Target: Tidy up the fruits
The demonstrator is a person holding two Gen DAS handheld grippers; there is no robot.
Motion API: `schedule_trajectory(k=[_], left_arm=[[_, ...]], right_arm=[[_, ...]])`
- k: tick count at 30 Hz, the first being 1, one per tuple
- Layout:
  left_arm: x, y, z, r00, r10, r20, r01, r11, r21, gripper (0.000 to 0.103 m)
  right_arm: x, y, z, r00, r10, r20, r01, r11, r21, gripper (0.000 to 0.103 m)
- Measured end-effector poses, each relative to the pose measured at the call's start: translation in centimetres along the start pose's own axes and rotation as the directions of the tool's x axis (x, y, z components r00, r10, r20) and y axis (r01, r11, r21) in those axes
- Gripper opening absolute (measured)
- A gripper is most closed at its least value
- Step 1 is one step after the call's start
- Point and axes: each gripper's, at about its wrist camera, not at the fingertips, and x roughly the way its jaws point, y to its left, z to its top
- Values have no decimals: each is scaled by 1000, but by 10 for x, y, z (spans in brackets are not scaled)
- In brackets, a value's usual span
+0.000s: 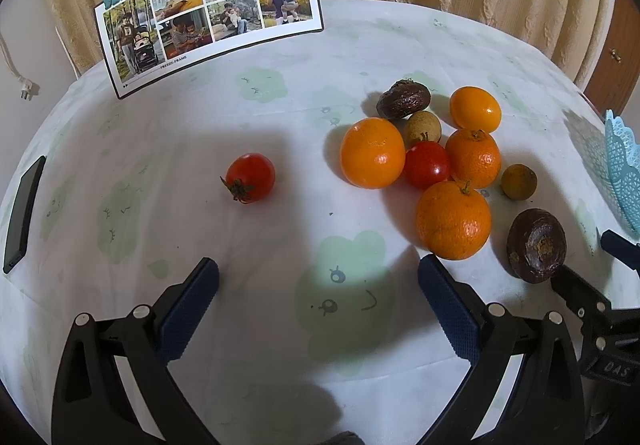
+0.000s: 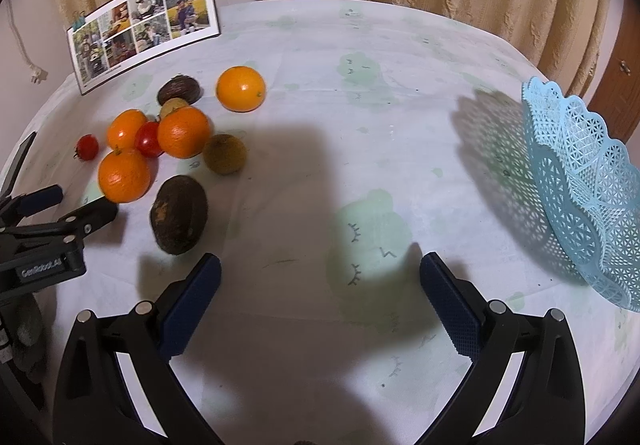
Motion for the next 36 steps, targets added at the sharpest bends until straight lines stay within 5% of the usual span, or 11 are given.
schedule_trajectory(k=[20,24,36], left_arm=[[-5,1,-5,1000,-20,6,20,1000,17,98],[-12,1,-6,999,-20,44,19,1000,16,98],[-31,18,2,989,-13,148,18,999,-35,98]], right_arm=[[-6,13,-5,998,56,-13,-57,995,-79,101],[-15,18,-4,989,144,23,-142,988,-58,101],[-22,47,11,975,205,82,-196,975,-107,101]])
